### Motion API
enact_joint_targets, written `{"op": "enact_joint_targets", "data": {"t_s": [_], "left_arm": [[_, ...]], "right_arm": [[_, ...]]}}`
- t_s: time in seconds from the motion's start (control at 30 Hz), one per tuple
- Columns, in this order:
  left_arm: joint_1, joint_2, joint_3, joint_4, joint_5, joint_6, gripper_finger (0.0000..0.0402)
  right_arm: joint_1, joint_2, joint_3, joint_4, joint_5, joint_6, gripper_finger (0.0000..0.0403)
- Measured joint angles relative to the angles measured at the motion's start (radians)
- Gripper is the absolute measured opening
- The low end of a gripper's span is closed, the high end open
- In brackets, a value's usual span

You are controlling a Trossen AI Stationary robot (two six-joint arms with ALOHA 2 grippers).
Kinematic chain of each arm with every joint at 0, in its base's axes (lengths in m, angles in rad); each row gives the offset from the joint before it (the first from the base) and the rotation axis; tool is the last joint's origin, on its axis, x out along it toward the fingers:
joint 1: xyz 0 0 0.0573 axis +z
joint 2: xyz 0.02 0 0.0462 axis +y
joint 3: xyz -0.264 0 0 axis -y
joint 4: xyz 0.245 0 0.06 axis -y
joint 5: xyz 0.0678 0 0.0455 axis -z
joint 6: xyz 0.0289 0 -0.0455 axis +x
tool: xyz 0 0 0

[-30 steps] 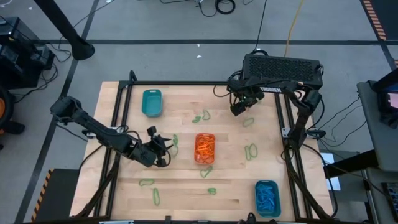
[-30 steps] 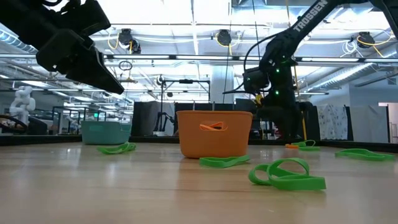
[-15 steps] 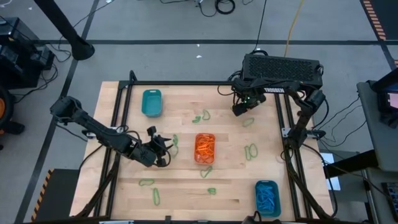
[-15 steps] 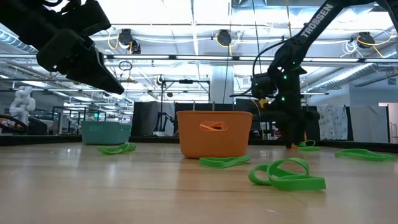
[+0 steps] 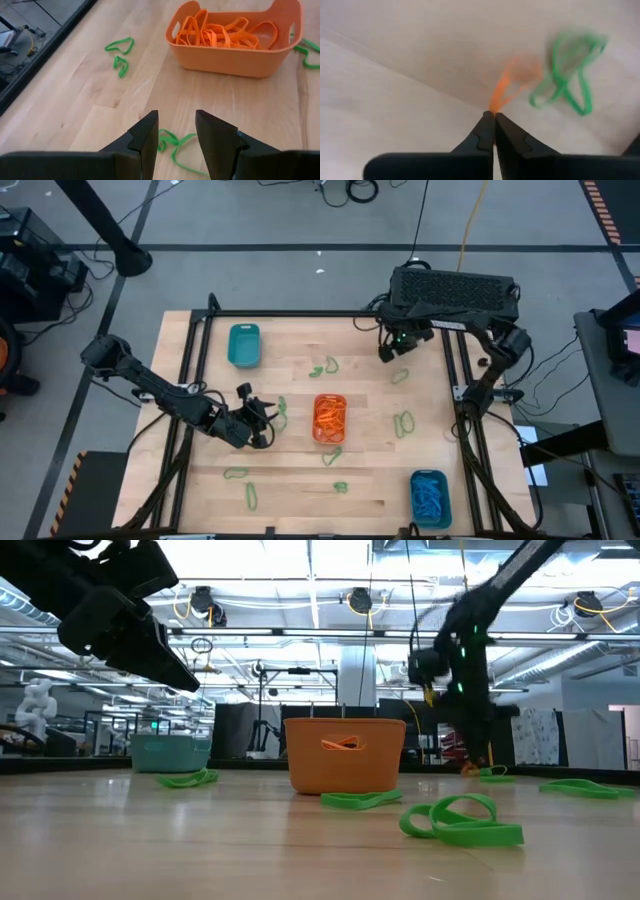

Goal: Sort rubber bands into baskets
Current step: Put the orange rubber band into the orange bin

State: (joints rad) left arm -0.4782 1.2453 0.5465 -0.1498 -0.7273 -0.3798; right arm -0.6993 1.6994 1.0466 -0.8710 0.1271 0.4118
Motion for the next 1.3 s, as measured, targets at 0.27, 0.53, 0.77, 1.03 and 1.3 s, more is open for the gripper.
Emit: {"op": "enact_joint_targets", "data": {"t_s": [0.27, 0.53, 0.77, 1.03, 1.3], "left_arm": [[-0.017, -0.060, 0.015, -0.063, 0.043, 0.000, 0.0138], [-0.077, -0.232, 0.024, -0.162, 0.020, -0.005, 0.0138], [-0.103, -0.299, 0.024, -0.179, -0.093, -0.001, 0.0138], [-0.103, -0.301, 0.024, -0.041, -0.101, 0.143, 0.0138], [-0.103, -0.301, 0.024, -0.016, -0.102, 0.255, 0.0138]], "right_arm": [[0.242, -0.172, 0.064, 0.018, -0.068, 0.107, 0.0001], [0.611, -0.179, 0.063, 0.218, -0.075, 0.284, 0.0000], [0.837, -0.165, 0.063, 0.419, -0.016, 0.406, 0.0000], [0.926, -0.064, 0.088, 0.473, 0.066, 0.533, 0.0000], [0.914, 0.144, 0.323, 0.283, 0.056, 0.492, 0.0000]]}}
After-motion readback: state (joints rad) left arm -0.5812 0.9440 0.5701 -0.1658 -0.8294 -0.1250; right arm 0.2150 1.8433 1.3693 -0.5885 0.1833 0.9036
